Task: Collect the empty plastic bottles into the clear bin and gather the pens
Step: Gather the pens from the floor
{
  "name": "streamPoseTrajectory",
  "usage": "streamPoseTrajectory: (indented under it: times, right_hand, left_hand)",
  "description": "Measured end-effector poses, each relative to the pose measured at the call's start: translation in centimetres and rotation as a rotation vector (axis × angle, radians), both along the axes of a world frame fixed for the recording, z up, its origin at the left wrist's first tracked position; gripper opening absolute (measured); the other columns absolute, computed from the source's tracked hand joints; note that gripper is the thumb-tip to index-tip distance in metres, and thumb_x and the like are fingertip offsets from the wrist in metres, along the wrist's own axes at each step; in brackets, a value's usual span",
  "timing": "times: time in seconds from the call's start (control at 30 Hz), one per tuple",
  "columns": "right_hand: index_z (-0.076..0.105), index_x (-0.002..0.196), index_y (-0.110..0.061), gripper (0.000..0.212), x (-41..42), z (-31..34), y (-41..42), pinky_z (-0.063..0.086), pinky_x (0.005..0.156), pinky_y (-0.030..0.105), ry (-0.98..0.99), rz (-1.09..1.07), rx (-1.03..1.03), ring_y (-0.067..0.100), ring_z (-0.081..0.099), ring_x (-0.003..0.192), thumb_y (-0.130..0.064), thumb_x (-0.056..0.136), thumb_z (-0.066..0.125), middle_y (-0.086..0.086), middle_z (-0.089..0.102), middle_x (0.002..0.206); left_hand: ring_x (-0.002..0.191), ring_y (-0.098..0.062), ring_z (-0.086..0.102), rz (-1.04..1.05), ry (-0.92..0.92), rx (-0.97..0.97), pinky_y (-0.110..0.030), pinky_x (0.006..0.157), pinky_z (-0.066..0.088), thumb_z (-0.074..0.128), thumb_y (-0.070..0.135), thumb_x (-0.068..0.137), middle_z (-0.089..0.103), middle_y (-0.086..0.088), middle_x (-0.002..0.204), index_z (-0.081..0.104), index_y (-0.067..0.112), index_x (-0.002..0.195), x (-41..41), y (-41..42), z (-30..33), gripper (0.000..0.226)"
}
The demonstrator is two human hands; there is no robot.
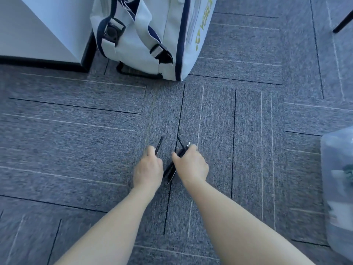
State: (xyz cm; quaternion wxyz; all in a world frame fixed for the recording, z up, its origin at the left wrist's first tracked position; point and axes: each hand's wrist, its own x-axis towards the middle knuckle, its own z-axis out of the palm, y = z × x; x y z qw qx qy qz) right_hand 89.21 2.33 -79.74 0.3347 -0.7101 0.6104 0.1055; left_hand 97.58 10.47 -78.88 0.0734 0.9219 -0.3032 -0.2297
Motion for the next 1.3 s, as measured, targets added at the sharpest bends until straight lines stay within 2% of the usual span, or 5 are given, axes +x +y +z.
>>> streamPoseTrajectory:
  times: [0.27,0.5,0.77,1.07,1.3]
  right_hand:
    - [0.054,0.109,-0.007,0.027,0.6,-2.3,1.2,0.043,0.063,0.034,0.028,0.35,-0.127,0.032,0.065,0.088,-0.027,0.096,0.042,0.009,0.06,0.108]
    - [0.04,0.087,-0.013,0.018,-1.8,6.0,-2.4,0.035,0.059,0.035,-0.105,0.261,-0.084,0.029,0.05,0.074,-0.029,0.095,0.043,0.007,0.057,0.077]
    - [0.034,0.078,-0.018,0.024,-10.0,26.8,-6.3,0.033,0.054,0.036,-0.361,-0.165,-0.044,0.03,0.049,0.061,-0.031,0.095,0.044,0.004,0.055,0.066]
    - [0.033,0.054,-0.02,0.043,-29.2,58.0,-16.3,0.028,0.052,0.033,-0.592,-0.725,-0.393,0.012,0.032,0.047,-0.02,0.088,0.059,-0.008,0.039,0.042]
    - [0.029,0.059,-0.02,0.042,-50.7,76.5,-20.2,0.02,0.05,0.034,-1.005,-1.138,-0.711,0.018,0.021,0.052,-0.023,0.087,0.06,0.002,0.024,0.059]
  left_hand:
    - [0.061,-0.028,0.045,0.069,0.002,-0.055,-0.034,0.051,0.028,0.036,0.021,0.101,0.043,0.0,0.063,0.038,0.013,0.09,2.3,1.1,-1.8,0.013]
    - [0.058,-0.026,0.05,0.03,0.045,-0.113,-0.034,0.052,0.039,0.038,0.03,0.099,0.053,-0.006,0.065,0.041,0.016,0.079,0.6,-1.5,4.8,0.025]
    - [0.056,-0.012,0.049,0.0,0.293,-0.282,-0.026,0.048,0.033,0.043,0.015,0.099,0.06,-0.002,0.07,0.059,0.017,0.091,-8.0,-6.8,26.2,0.018]
    - [0.05,-0.008,0.036,-0.255,0.691,-0.591,-0.026,0.054,0.032,0.044,0.01,0.099,0.043,0.006,0.057,0.056,0.019,0.084,-24.1,-21.8,55.9,0.022]
    - [0.052,-0.008,0.035,-0.473,1.042,-0.668,-0.023,0.055,0.032,0.05,0.008,0.094,0.042,0.012,0.056,0.06,0.012,0.081,-44.4,-30.9,73.2,0.017]
